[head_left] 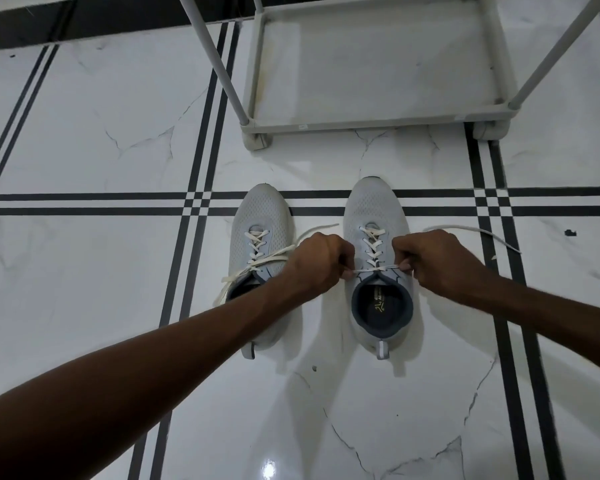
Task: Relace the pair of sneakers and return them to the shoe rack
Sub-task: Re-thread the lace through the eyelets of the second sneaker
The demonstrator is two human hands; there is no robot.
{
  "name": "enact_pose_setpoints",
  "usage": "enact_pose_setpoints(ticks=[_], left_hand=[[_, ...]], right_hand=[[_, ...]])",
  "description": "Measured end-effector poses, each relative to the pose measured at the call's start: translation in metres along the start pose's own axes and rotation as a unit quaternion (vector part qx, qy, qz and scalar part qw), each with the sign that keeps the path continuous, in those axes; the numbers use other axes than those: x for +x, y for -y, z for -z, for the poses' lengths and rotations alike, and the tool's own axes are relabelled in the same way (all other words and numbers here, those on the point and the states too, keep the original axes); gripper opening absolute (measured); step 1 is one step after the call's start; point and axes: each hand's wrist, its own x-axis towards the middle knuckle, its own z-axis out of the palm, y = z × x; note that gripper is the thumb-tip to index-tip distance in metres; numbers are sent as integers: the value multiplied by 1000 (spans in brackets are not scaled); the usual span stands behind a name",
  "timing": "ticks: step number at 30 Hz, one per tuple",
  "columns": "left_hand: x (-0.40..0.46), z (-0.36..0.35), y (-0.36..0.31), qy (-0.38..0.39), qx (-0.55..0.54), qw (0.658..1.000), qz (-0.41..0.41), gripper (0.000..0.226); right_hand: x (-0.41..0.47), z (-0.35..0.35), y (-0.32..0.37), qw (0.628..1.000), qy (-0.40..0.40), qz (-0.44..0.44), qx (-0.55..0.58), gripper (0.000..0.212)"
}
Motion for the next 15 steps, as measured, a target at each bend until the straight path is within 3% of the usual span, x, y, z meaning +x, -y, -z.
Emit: enact_pose_setpoints(ticks=[5,8,12,15], left_hand=[[-6,26,25,77,-100,991,46,6],[-18,47,36,149,-256,953,61,8],[-24,65,36,233,-406,883,34,12],[-13,63,27,190,-482,855,6,17]], right_hand=[[-5,29,-10,997,72,-16,10,20],[-3,52,-12,992,125,-9,5,18],[5,70,-8,963,211,8,166,10],[10,65,-6,923,229,22,307,9]])
